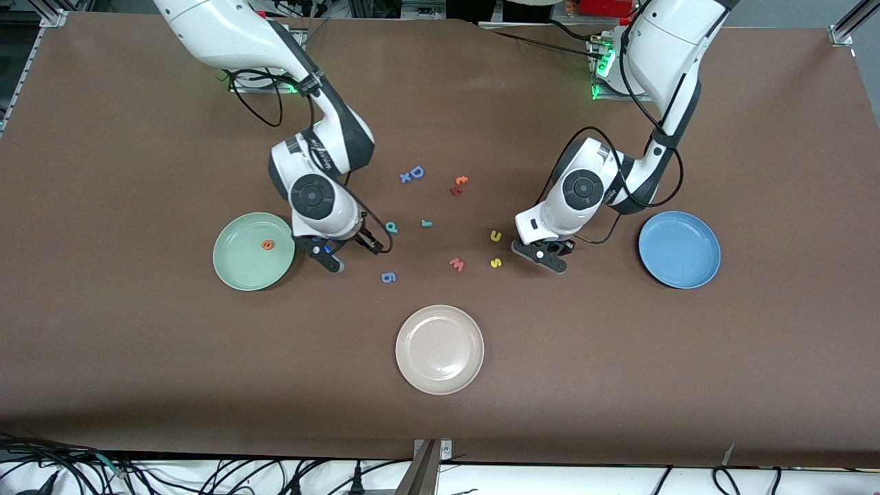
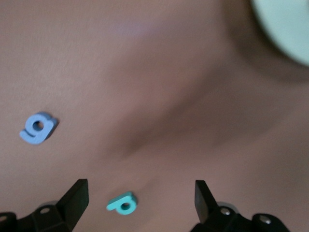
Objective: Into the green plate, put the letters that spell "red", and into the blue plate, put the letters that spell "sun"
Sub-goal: 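Release the e on the green plate while the left gripper grasps green u, then carry the green u to the blue plate while the right gripper grasps teal p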
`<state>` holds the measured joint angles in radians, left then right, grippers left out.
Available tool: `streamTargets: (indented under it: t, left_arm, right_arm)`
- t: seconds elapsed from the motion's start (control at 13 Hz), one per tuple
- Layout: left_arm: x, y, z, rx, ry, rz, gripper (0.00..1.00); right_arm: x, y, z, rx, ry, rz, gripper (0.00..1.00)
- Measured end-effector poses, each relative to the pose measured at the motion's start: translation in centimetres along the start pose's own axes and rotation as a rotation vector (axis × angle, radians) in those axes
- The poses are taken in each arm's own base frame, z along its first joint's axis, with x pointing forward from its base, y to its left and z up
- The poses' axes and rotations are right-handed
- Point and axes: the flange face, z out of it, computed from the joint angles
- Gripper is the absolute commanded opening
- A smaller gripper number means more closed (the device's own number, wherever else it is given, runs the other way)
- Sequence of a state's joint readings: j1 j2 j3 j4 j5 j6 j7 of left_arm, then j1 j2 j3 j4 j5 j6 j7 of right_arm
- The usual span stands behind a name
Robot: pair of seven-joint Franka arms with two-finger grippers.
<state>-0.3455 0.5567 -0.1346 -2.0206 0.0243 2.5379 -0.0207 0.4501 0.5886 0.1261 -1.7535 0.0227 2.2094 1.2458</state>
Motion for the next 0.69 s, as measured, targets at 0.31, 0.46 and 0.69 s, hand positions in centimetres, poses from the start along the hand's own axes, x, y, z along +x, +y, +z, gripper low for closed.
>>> streamTargets:
  t: [0.31,0.46,0.69]
  left_arm:
    - [0.3,-1.1,-0.7,0.010,0.020,-0.015,0.11]
    - [0.5,-2.5,-1.0,0.019,0.030,-0.036,0.11]
    - [0.7,-6.3,-2.9,0.032,0.050,-0.017,0.11]
  right_arm:
    - [-1.3,-0.6,2.2,0.062,0.019,0.061,0.92]
    - [-2.3,-0.7,3.4,0.078,0.023,0.079,0.91]
    - [-3.8,-0.9,5.0,0.064,0.019,0.078,0.86]
